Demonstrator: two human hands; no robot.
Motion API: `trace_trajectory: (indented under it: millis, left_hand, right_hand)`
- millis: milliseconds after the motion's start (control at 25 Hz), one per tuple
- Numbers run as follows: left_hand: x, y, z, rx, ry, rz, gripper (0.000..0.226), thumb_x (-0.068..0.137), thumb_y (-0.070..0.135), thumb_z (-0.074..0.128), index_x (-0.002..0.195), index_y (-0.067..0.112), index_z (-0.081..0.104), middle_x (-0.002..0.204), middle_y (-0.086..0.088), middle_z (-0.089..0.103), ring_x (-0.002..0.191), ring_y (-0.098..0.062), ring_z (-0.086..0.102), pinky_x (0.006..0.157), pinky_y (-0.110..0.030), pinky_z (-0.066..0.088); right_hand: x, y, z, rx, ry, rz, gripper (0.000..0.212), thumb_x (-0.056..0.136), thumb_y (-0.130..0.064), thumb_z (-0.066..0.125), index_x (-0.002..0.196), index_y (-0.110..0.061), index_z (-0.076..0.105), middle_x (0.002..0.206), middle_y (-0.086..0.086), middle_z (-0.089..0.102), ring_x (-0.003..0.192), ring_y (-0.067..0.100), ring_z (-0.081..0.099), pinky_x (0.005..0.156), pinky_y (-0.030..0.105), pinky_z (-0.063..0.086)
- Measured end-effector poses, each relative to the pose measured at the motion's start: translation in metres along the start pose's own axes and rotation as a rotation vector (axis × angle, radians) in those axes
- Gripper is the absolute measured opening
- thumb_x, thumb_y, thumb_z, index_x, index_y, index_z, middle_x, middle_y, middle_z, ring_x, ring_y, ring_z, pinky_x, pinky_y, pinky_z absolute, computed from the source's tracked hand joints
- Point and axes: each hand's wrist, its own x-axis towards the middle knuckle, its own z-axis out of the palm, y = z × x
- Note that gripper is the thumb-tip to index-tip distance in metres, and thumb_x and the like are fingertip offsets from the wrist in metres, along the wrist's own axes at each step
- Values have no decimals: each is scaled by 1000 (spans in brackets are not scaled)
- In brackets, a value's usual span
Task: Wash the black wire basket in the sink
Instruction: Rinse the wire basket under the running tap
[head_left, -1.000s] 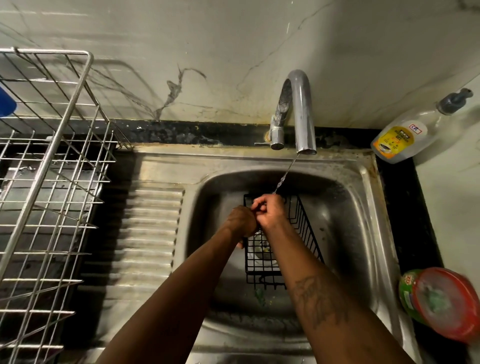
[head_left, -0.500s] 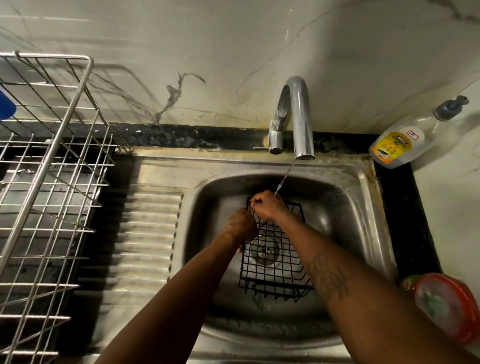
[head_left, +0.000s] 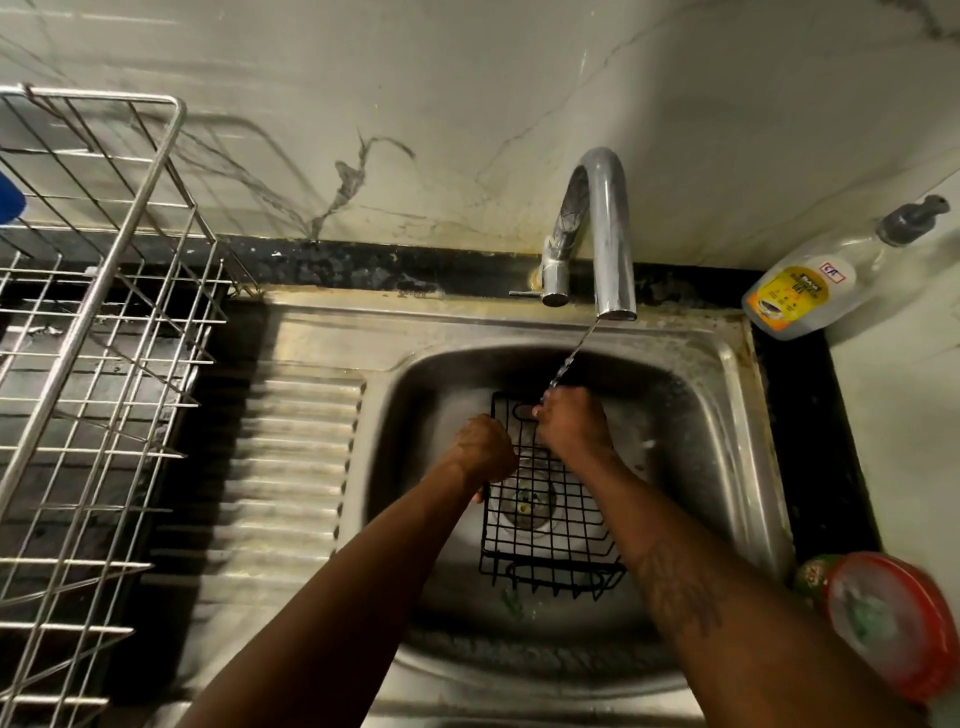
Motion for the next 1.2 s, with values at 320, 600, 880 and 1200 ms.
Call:
trace_trajectory:
  millis: [320,600,880,1200]
  left_hand:
    - [0,0,8,26,135,60,30,96,9,51,122,-2,60,128,-16,58,114,-24,59,96,-29,50]
    - [-5,-8,5,58,71,75,21,92,8,55,110,-1,63,117,-15,63,104,-26,65,86,-29,53]
    - [-4,-6,9,20,45,43,13,95,3,52,103,1,62,92,-8,62,78,-20,65,75,-28,58]
    - [6,-4,9,-25,95,17,27,94,6,54,119,-4,59,112,-16,63,99,-27,67,85,-30,56]
  right_hand:
    - [8,-32,-6,-64,-43,-128,25,99,-42,59,111,-27,75,113,4,71,104,27,66,88,35,55]
    - [2,25,-36,-260,-160,-78,30,96,-50,60,114,-28,69,113,-1,65,101,22,61,81,34,49]
    - [-5,-8,-16,-98,-152,-259,15,86,-25,77,80,-27,64,85,-7,64,83,13,64,72,30,54]
    - [17,-3,-6,-117,-402,24,15,82,-22,75,96,-16,75,96,3,69,92,23,66,80,33,56]
